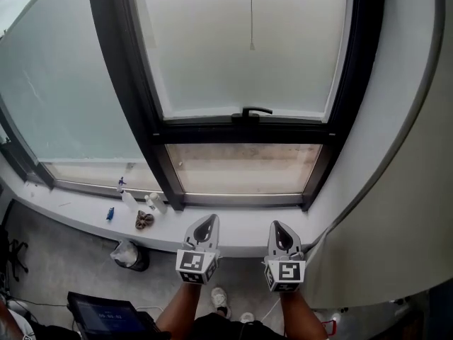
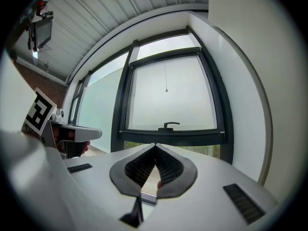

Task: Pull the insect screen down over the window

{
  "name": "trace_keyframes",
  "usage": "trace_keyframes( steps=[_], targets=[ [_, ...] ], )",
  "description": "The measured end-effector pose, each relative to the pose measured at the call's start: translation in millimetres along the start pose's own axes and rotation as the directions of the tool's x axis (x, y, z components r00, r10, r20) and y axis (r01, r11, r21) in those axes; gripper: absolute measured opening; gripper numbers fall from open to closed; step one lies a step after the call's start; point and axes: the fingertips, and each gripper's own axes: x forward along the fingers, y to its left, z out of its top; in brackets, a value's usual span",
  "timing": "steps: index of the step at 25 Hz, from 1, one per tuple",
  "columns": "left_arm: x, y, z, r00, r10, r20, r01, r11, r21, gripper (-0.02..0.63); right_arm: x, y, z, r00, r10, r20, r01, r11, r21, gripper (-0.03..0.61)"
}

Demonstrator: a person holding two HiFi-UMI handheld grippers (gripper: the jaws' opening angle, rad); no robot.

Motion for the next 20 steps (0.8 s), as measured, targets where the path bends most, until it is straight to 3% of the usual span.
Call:
trace_keyframes(
  steps=[9,13,20],
  targets=[
    [78.0,57.8,23.9,0.997,-0.061,0.052,0.061,0.998,-0.014,0.002,89.0,-6.2,17.3,0.998,-0.057,0.009,0.057,0.998,-0.017,0.003],
    [111.0,82.2,33.5,0.991,-0.111,0.075,0.110,0.994,0.022,0.002,127.7,-5.9,23.7,0.996,-0.082,0.019,0.082,0.996,-0.033,0.003],
    [148.2,110.8,68.1,0.983,-0.129,0.130,0.118,0.989,0.084,0.002,169.1,-10.4,40.6,0.995,-0.094,0.043,0.097,0.993,-0.064,0.003]
  ],
)
